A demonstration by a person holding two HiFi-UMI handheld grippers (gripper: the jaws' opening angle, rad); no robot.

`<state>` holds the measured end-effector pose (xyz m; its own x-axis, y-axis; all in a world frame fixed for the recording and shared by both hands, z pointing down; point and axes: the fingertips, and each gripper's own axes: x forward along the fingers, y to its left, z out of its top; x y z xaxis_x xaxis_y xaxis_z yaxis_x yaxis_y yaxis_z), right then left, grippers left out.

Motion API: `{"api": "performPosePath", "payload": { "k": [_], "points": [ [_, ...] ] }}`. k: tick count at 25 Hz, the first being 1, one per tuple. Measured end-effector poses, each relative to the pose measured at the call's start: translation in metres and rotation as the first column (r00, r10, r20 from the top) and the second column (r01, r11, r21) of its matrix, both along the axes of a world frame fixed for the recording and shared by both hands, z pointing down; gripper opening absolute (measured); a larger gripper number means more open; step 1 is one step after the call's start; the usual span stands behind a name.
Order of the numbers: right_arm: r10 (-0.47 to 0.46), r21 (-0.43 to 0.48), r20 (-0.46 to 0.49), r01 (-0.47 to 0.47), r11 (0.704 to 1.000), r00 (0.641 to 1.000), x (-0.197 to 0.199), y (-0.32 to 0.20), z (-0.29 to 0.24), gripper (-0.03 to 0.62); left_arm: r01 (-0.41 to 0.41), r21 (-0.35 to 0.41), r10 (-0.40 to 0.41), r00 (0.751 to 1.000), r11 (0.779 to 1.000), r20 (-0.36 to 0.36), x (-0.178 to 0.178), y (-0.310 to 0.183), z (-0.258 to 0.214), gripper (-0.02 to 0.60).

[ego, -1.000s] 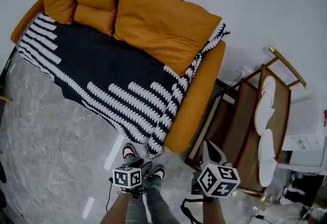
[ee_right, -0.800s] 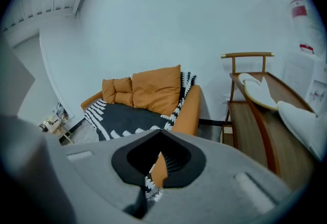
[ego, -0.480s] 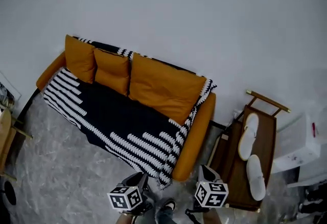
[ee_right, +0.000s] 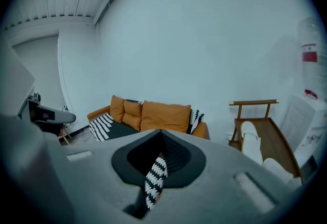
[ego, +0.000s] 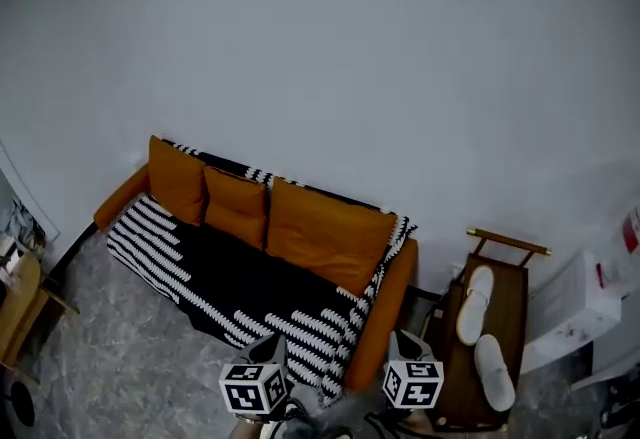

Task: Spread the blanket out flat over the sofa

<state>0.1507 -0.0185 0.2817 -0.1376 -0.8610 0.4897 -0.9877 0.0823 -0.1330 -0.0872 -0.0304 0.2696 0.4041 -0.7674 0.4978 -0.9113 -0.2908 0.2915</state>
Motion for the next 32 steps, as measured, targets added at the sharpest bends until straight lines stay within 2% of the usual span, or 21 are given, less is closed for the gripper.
{"api": "performPosePath", "payload": {
  "k": [6, 9, 15, 19, 32],
  "points": [
    [0.012, 0.06, -0.017, -0.011, 0.998, 1.0, -0.001, -0.013, -0.037, 0.005, 0.029, 0.148, -0.039, 0.997, 0.989, 0.063, -0.018, -0.031, -0.052, 0.003],
    [0.017, 0.074, -0.03, -0.015, 0.997, 0.999, -0.003, -0.02, -0.046, 0.005, 0.02, 0.193, -0.035, 0.996, 0.981, 0.078, -0.024, -0.045, -0.064, 0.005],
    [0.027, 0.091, -0.06, -0.021, 0.996, 0.998, -0.005, -0.035, -0.061, 0.005, 0.005, 0.201, -0.022, 0.997, 0.98, 0.081, -0.022, -0.064, -0.068, 0.003],
    [0.043, 0.113, -0.136, -0.027, 0.993, 0.99, -0.001, -0.039, -0.068, 0.005, -0.002, 0.198, -0.013, 0.997, 0.98, 0.073, -0.021, -0.069, -0.066, 0.003],
    [0.073, 0.131, -0.112, -0.058, 0.99, 0.991, 0.011, -0.044, -0.075, 0.005, -0.009, 0.186, -0.003, 0.998, 0.983, 0.065, -0.012, -0.076, -0.059, 0.003]
  ]
}}
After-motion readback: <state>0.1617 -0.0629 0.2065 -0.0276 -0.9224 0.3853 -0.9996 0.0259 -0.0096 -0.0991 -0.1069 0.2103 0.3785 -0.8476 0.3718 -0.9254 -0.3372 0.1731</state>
